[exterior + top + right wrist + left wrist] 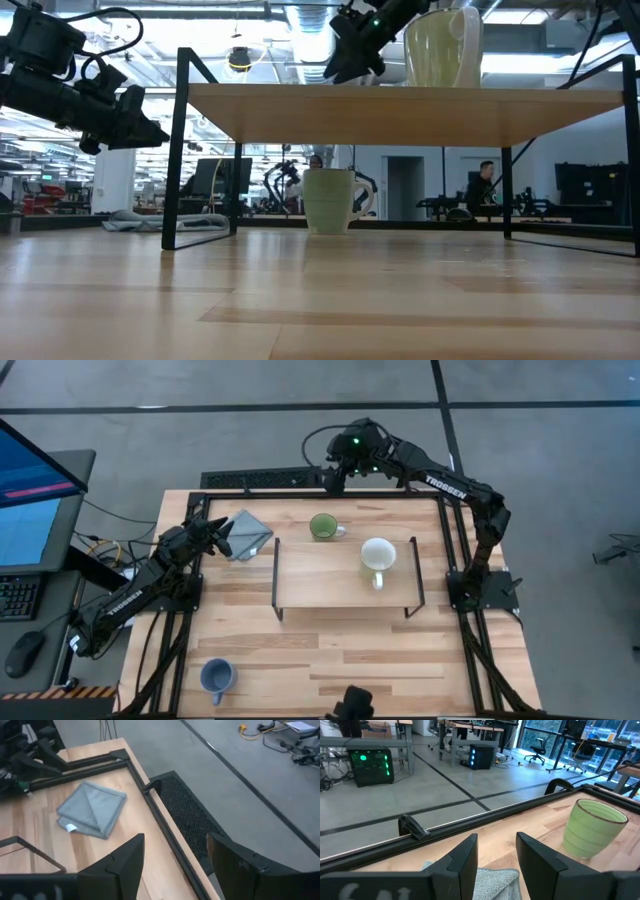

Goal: Stack small to large cups/mugs on shelf
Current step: Put the green mug on the shelf

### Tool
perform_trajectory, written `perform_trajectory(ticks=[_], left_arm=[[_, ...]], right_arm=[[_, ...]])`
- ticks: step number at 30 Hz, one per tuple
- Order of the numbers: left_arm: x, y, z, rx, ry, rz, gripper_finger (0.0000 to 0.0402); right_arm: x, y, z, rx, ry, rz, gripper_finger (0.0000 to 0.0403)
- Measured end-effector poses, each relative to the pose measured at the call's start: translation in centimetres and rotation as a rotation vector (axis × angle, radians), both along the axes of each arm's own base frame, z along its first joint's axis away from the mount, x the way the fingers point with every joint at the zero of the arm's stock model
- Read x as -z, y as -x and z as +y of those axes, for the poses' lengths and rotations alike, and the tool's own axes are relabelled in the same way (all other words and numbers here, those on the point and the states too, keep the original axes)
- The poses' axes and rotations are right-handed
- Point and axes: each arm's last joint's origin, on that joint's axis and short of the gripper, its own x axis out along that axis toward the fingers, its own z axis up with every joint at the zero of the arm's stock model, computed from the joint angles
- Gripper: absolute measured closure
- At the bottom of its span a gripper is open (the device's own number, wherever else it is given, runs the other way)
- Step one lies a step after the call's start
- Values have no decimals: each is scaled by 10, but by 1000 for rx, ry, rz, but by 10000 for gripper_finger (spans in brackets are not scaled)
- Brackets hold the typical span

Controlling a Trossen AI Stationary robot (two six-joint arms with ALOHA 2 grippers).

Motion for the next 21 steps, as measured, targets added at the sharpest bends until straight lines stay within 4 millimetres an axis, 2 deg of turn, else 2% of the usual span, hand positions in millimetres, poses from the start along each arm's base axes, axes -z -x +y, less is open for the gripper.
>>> perform_trajectory(ticks=[7,17,21], left_arm=[[0,0,0,0,0,0,277],[1,-2,-2,74,14,-2,277],[1,-2,-2,91,38,-29,277]], right_arm=[[0,3,-6,30,-20,-6,163],[3,2,0,32,-59,9,163],[3,5,-3,143,-189,-46,163]])
